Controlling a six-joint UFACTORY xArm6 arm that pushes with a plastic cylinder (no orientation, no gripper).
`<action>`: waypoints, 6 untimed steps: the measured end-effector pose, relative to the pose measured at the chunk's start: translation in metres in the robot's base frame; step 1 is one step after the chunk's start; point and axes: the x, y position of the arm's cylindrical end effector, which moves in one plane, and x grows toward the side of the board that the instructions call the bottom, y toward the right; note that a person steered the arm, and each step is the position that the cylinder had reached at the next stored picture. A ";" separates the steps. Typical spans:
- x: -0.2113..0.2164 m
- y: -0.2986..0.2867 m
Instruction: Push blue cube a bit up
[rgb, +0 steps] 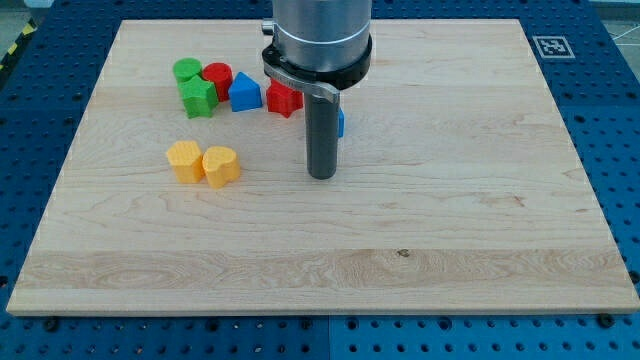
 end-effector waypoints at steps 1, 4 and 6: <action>0.000 0.001; -0.013 0.003; -0.043 0.003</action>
